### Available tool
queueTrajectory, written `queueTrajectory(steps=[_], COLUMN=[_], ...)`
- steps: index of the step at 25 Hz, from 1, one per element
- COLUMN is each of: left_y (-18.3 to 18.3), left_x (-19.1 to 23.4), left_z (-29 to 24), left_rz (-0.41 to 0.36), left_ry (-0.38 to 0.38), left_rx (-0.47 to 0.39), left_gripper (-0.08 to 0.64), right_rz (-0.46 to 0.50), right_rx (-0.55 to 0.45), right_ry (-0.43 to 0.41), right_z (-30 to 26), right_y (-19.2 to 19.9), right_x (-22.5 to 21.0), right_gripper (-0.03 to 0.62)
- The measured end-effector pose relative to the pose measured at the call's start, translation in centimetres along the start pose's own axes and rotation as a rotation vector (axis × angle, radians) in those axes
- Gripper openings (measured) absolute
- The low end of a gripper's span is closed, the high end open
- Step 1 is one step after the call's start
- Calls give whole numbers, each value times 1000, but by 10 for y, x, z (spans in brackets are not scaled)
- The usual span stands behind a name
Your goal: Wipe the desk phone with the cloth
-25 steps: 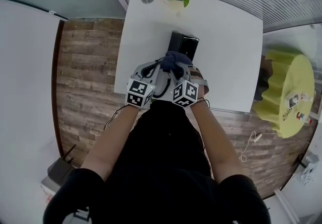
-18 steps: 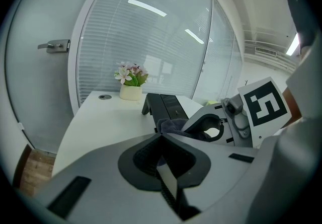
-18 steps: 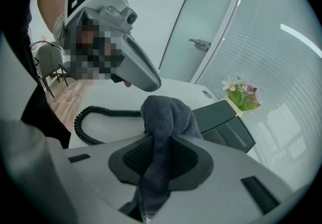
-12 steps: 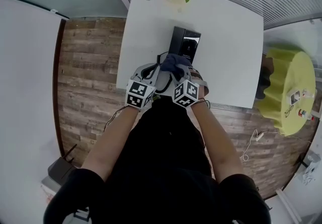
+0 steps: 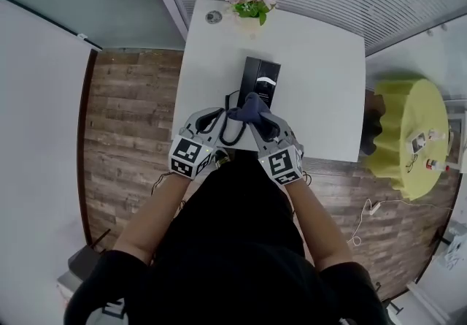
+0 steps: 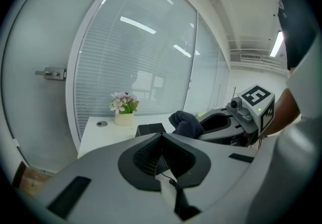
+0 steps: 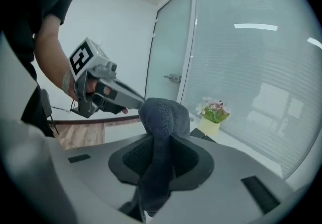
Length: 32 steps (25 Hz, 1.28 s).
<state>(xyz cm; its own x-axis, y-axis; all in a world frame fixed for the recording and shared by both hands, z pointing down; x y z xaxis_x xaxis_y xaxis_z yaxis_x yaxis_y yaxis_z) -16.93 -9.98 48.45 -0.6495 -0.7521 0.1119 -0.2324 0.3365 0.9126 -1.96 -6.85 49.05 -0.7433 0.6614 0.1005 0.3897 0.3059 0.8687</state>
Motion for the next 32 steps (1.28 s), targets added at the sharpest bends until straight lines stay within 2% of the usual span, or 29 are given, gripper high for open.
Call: queueTrajectory(steps=[6,10,15,21,32], left_y=[-54,-91,-134,-156,-168], left_x=[-15,-32,-49,-59,-63], left_z=[28,42,54,58,51], left_rz=[-27,-80,-127,-129,-146], left_ry=[60,115,166,172,186], left_rx=[-117,-181,-256,-306,-310], left_gripper=[11,11,11,11,11], right_rz=[-196,-252,-244,-229,-186], right_rx=[-216,-326,-434,-518,-546], right_ry=[25,36,41,61,81], right_z=[57,87,111,128,136], right_y=[-52,-82,-118,-143,-155], right_x=[-8,-14,-24,-31,-38], right_gripper=[98,98,98,98,98])
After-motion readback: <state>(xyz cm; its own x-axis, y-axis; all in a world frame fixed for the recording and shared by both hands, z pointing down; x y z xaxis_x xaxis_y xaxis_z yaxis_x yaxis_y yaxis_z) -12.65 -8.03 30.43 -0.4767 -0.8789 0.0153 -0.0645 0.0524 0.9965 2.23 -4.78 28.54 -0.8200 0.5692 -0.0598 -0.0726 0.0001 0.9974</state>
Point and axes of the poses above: the fingertips, and each gripper's own axes: z backward along the fingers, x to its left, y out of its underside, the point moved 6 cm from there along z, backward along the fingers, and after that the axes turned 4 degrees about -z, right-handed, at the moved point
